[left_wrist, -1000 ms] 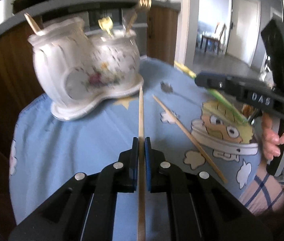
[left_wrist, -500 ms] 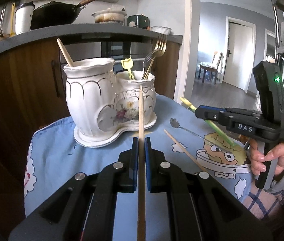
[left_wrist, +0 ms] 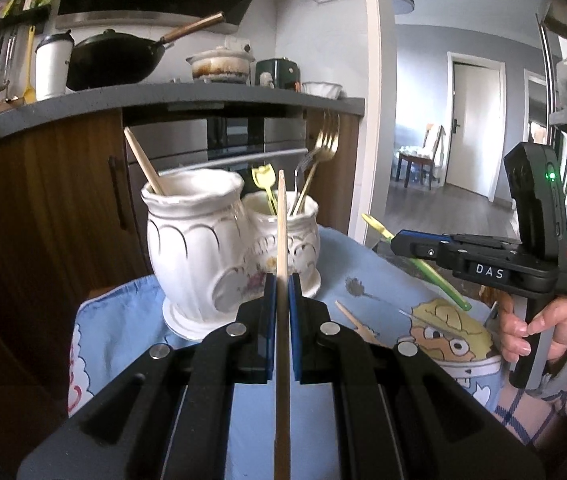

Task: Organize utensils
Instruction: 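Drop the yellow spoon in the small pot while the left drops a chopstick in the large pot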

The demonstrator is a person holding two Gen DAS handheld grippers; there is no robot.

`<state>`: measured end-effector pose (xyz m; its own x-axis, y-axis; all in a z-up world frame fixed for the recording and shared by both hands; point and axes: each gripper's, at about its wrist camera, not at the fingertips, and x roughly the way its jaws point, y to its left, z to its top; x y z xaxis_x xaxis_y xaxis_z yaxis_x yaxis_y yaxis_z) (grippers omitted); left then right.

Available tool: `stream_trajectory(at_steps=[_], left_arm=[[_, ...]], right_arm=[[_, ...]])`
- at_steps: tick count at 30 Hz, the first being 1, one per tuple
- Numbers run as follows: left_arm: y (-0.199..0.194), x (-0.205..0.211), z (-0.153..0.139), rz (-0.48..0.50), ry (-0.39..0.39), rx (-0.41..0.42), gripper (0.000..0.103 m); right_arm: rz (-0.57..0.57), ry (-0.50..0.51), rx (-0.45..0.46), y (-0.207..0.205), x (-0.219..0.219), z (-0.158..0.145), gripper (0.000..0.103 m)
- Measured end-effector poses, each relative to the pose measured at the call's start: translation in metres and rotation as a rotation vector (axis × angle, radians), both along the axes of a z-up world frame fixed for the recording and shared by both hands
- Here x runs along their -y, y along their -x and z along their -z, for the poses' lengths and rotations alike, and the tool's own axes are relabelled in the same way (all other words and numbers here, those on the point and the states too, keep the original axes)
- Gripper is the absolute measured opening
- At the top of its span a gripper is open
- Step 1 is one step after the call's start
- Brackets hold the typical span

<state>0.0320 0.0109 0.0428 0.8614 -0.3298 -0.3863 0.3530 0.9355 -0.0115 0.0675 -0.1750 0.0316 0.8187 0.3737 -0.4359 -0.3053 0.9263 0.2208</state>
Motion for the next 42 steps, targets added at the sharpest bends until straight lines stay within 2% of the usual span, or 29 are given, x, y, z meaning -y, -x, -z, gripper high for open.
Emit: stream_trajectory(at_steps=[11,16,23,29,33,37,42], left_arm=[[-0.009,-0.015,-0.034,-0.032,0.061,0.109,0.006],[-0.030,-0.027,-0.055,-0.067,0.138,0.149,0.006],[-0.069,-0.037,-0.081,-0.043,0.255,0.176,0.006],[-0.100,-0.033,-0.085,-0.094,0.257,0.226,0.006],[-0.120,-0.027,-0.078,-0.142,0.223,0.253,0.006],[-0.132,-0.026,-0.069,-0.175,0.193,0.271,0.006],[-0.129,-0.026,-0.058,-0.164,0.180,0.258,0.006]], right_arm=[[-0.003,-0.054,0.098,-0.025,-0.007,-0.039,0.011],[-0.008,-0.110,0.153,-0.044,-0.009,-0.060,0.011],[-0.056,-0.191,0.212,-0.075,-0.020,-0.077,0.011],[-0.069,-0.223,0.215,-0.100,-0.031,-0.071,0.011],[-0.073,-0.232,0.203,-0.111,-0.037,-0.060,0.011],[-0.075,-0.246,0.196,-0.117,-0.037,-0.053,0.011],[-0.060,-0.224,0.192,-0.127,-0.043,-0.047,0.011]])
